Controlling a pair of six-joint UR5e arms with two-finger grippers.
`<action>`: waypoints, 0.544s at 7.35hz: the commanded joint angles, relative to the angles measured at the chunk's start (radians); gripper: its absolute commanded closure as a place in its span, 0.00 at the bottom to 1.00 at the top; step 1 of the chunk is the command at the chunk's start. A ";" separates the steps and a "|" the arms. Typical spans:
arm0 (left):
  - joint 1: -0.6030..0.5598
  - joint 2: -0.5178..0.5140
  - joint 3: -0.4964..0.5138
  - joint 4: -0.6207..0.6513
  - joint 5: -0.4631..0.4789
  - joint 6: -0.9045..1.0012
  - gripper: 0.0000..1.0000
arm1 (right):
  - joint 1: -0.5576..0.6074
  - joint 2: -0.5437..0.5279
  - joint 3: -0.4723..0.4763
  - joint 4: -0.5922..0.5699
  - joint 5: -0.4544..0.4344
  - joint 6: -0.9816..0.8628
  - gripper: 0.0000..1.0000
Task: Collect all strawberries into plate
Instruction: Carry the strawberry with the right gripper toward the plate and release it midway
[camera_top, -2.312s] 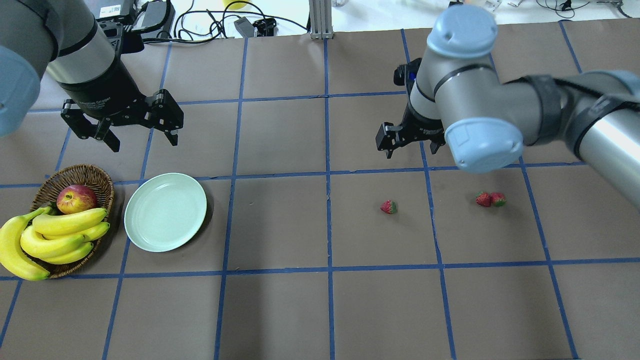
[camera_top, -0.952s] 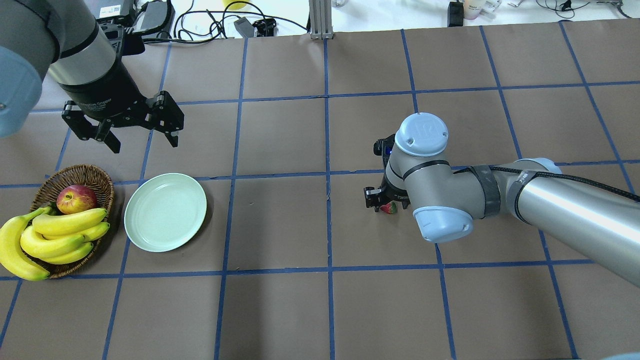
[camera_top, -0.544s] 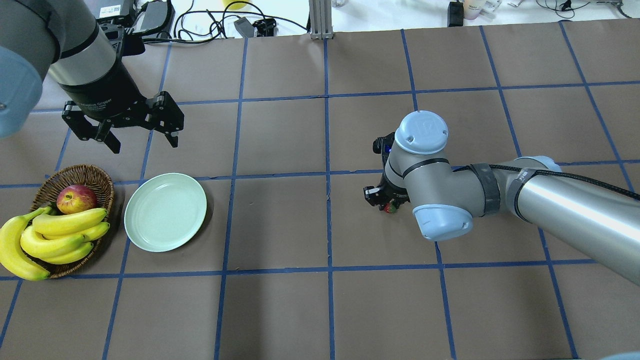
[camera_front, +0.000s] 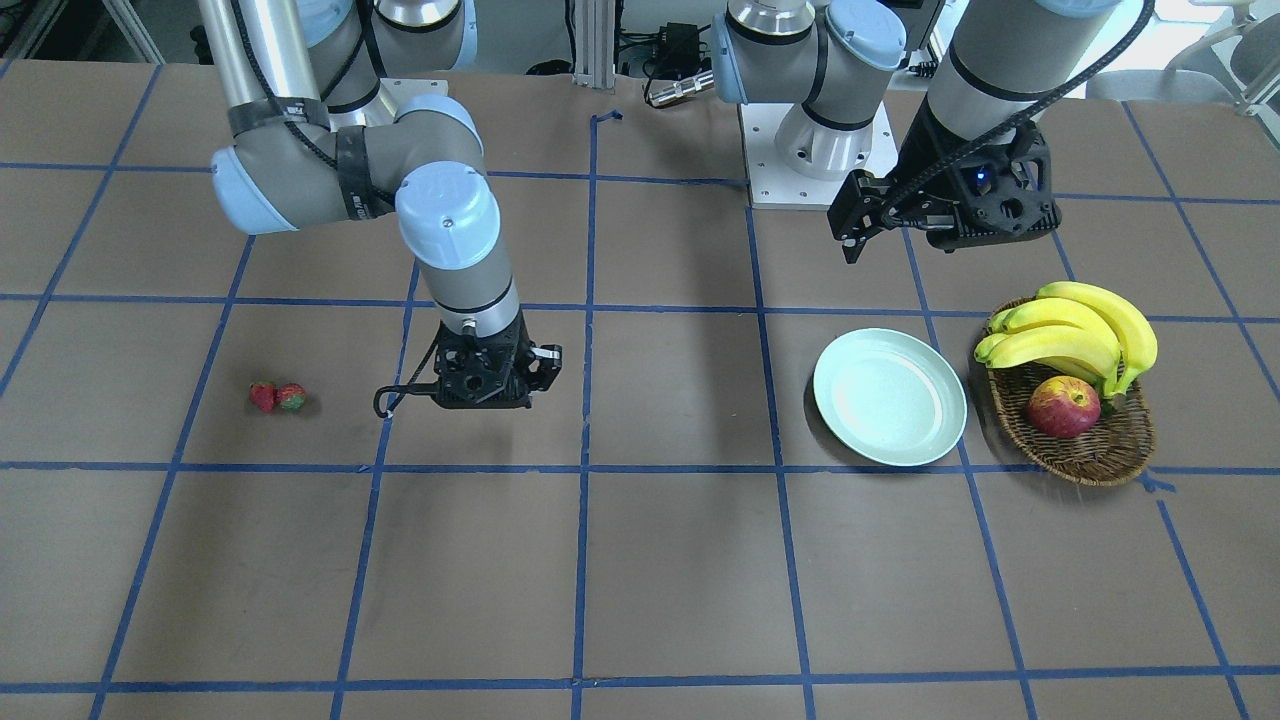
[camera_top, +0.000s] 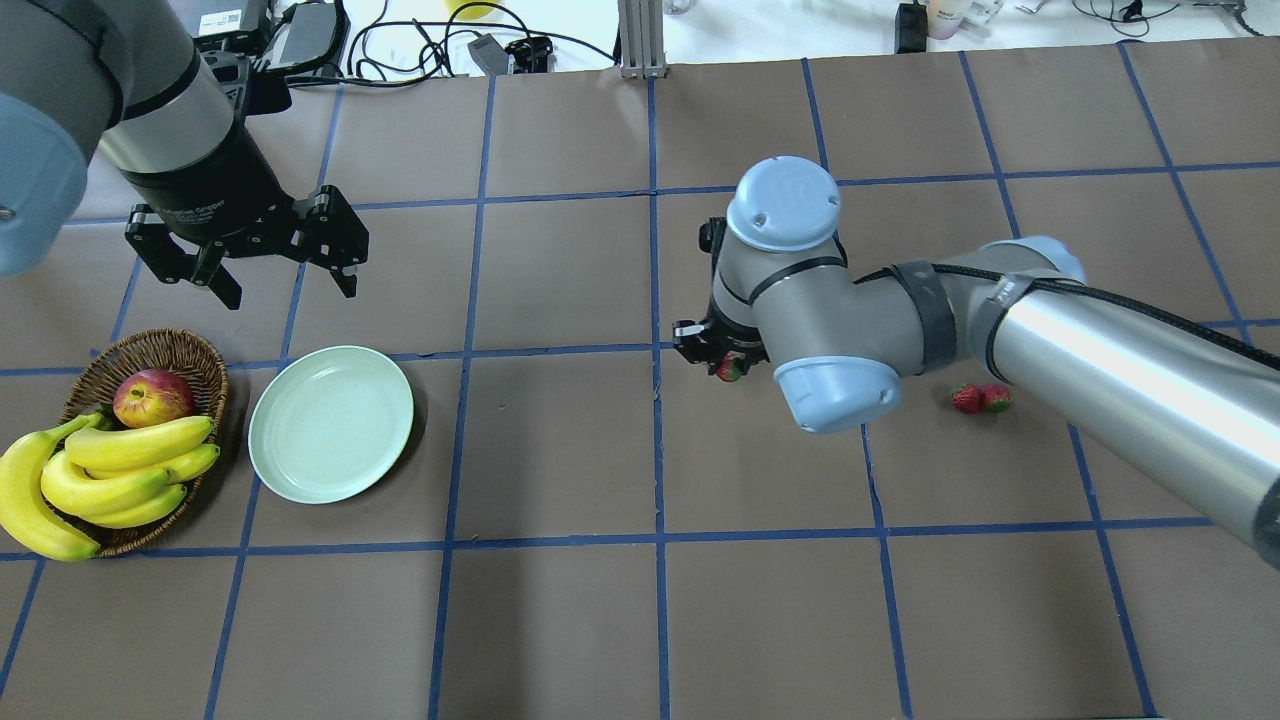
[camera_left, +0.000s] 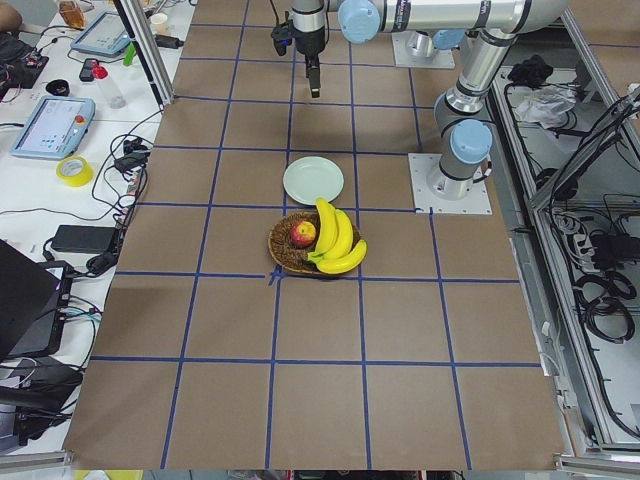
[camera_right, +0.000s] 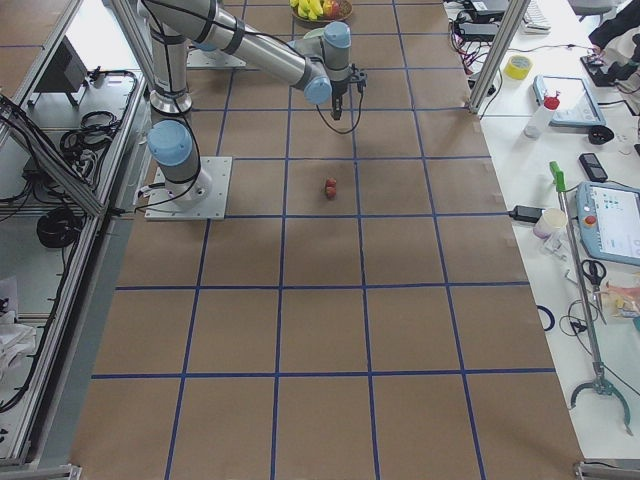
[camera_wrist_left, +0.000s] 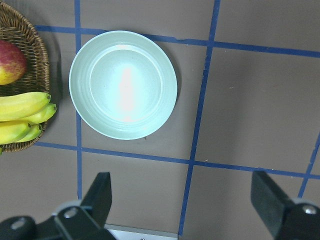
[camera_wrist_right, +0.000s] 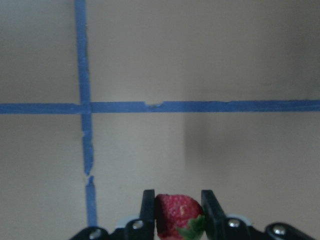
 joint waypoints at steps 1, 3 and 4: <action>0.000 0.000 0.001 0.000 0.000 0.000 0.00 | 0.217 0.093 -0.094 -0.035 -0.001 0.273 1.00; 0.000 0.002 0.001 -0.001 0.001 0.002 0.00 | 0.260 0.169 -0.099 -0.077 -0.015 0.408 0.99; 0.000 0.002 0.001 -0.001 0.001 0.002 0.00 | 0.262 0.177 -0.096 -0.080 -0.020 0.449 0.54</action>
